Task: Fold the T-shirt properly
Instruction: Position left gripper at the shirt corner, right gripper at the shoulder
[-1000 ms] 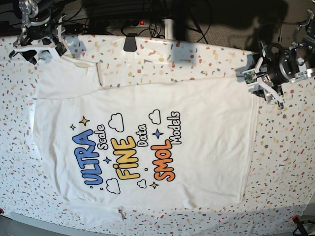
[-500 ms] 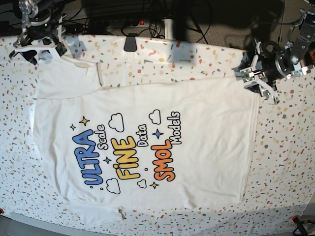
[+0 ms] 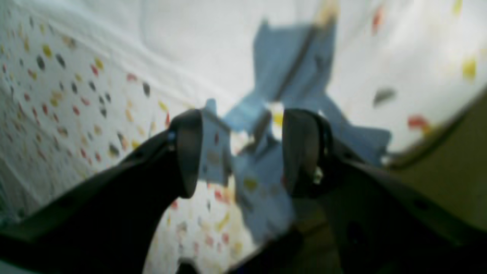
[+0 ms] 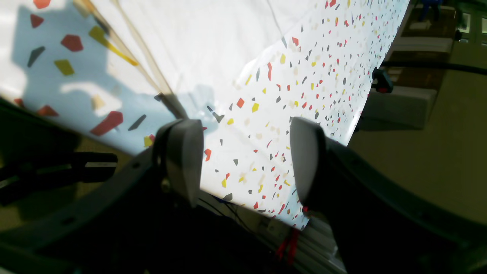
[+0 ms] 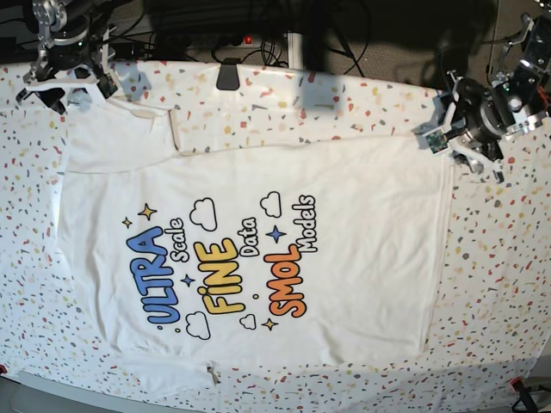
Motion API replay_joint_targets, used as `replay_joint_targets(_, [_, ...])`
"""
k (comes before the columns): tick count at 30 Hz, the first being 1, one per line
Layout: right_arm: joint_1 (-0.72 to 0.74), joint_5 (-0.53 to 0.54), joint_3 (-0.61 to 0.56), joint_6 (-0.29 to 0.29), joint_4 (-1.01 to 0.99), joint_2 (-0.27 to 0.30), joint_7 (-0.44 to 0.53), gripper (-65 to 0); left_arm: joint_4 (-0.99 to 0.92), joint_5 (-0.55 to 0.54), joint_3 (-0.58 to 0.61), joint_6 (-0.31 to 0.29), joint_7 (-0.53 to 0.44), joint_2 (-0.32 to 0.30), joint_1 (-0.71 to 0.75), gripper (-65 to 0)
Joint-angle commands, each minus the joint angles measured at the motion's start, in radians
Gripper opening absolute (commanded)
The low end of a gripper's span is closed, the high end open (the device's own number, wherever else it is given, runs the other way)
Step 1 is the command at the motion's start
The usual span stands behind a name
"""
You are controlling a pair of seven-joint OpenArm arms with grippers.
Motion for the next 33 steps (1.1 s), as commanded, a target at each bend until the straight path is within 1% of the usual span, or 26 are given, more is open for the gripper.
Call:
replay_joint_targets(1, [-0.006,-0.014,0.007,-0.019,0.018,0.011,0.004,-28.8,0.061,-0.04,-0.007,0.01,0.015,-0.019,-0.013,-32.4])
replay_joint_targets(2, [-0.006,-0.014,0.007,-0.02,0.018,0.011,0.004,-28.8,0.099,-0.077,-0.007,0.01,0.043,-0.029,-0.013,-32.4])
replay_joint_targets(4, [-0.005,-0.014,0.007,-0.019,0.018,0.011,0.004,-28.8,0.159,-0.098,-0.007,0.009,0.04,-0.048,-0.013,-32.4])
replay_joint_targets(6, [-0.006,-0.014,0.007,-0.02,0.018,0.011,0.004,-28.8,0.185,-0.096,-0.007,0.009,-0.016,-0.059,-0.013,-32.4])
replay_joint_targets(8, [-0.006,-0.014,0.007,-0.02,0.018,0.011,0.004,-28.8,0.181,-0.082,-0.007,0.006,-0.072,-0.058,-0.012,-32.4])
replay_joint_targets(12, [-0.006,-0.014,0.007,-0.019,0.018,0.011,0.004,-28.8,0.144,-0.045,-0.007,0.006,-0.081,-0.056,-0.013,-32.4])
replay_joint_targets(17, [-0.006,-0.014,0.007,-0.019,0.018,0.011,0.004,-28.8,0.037,-0.045,-0.007,0.007,-0.122,-0.056,-0.012,-32.4])
replay_joint_targets(21, [-0.006,-0.014,0.007,-0.02,0.018,0.011,0.005,-28.8,-0.021,-0.047,-0.007,0.007,-0.13,-0.056,-0.012,-32.4])
replay_joint_targets(23, [-0.006,-0.014,0.007,-0.02,0.018,0.011,0.004,-28.8,-0.036,-0.044,-0.007,0.007,-0.163,-0.056,-0.012,-32.4])
replay_joint_targets(25, [-0.006,-0.014,0.007,-0.02,0.018,0.011,0.005,-28.8,-0.048,-0.042,-0.007,0.007,-0.224,-0.056,-0.013,-32.4])
replay_joint_targets(27, [-0.006,-0.014,0.007,-0.02,0.018,0.011,0.005,-28.8,-0.061,0.002,-0.007,0.006,-0.306,-0.055,-0.012,-32.4])
replay_joint_targets(29, [-0.006,-0.014,0.007,-0.02,0.018,0.011,0.005,-28.8,-0.078,0.091,-0.007,0.007,-0.362,-0.05,-0.012,-32.4])
replay_joint_targets(31, [-0.006,-0.014,0.007,-0.02,0.018,0.011,0.004,-28.8,-0.098,0.157,-0.007,0.01,-0.359,-0.035,-0.012,-32.4])
replay_joint_targets(33, [-0.006,-0.014,0.007,-0.02,0.018,0.011,0.005,-28.8,-0.123,0.186,-0.007,0.01,-0.358,-0.017,-0.01,-32.4])
